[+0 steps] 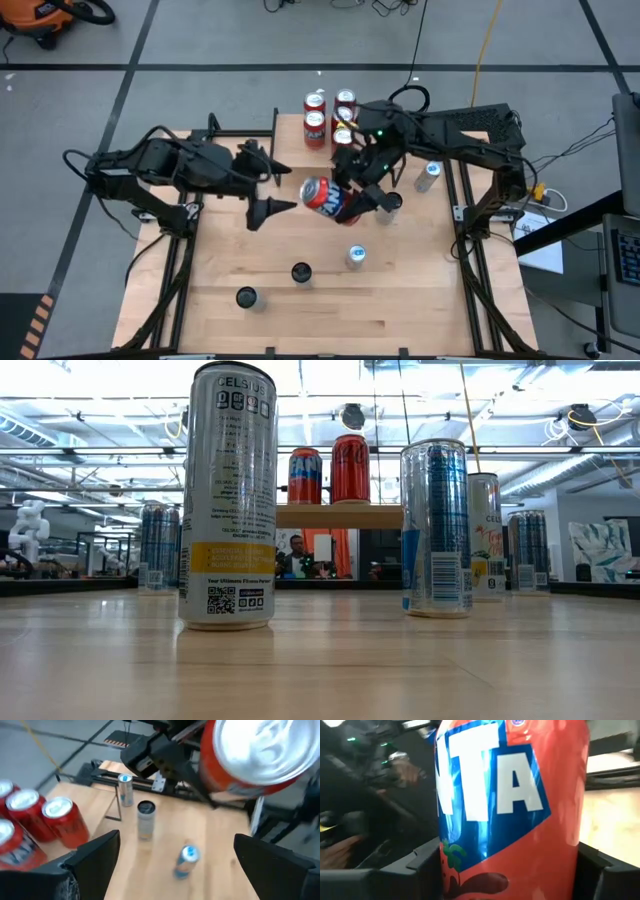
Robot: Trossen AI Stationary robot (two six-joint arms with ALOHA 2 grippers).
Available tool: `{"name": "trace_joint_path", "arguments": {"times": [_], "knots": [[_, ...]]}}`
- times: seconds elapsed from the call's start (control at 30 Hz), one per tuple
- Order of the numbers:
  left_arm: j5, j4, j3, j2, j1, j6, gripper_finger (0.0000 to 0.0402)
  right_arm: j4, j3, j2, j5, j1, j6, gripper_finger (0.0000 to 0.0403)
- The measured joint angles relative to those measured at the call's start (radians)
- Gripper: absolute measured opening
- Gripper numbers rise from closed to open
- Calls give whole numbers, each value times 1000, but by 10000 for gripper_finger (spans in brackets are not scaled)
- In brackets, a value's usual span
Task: Place canned beverage on shelf
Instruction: Put the red soda can on the shelf aligned with the other red soda can
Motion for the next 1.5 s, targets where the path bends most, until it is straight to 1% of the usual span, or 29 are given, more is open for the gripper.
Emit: {"name": "trace_joint_path", "arguments": {"times": [0.13,0.23,0.3,0.37,0.47,0.57,0.7,0.77,0.83,0.9,1.03,1.23,1.5], "knots": [[1,52,0,-3,1,-143,390,-2,0,-33,138,-1,-17,278],[-5,120,0,-2,0,-190,390,2,0,-55,262,0,-50,279],[-26,167,0,3,-1,-197,390,3,0,-65,357,0,-66,279],[-52,209,-1,6,0,-197,390,13,0,-66,430,-1,-73,280],[-109,278,-2,5,-1,-197,390,44,0,-70,520,-1,-72,280],[-172,318,-1,4,-1,-196,390,110,0,-72,591,2,-70,280],[-231,320,-1,5,2,-194,390,148,0,-72,622,12,-69,280],[-234,325,-1,5,9,-192,390,154,0,-72,621,18,-68,281],[-204,352,-1,5,19,-190,391,160,0,-72,619,27,-68,281],[-182,391,-1,5,24,-157,396,159,0,-72,616,34,-68,281],[-177,455,-1,5,30,-87,399,158,0,-71,616,48,-69,281],[-148,480,-1,9,64,-83,400,157,0,-69,618,53,-56,281],[-22,489,-1,49,99,-91,400,158,0,-68,618,53,-46,281]]}}
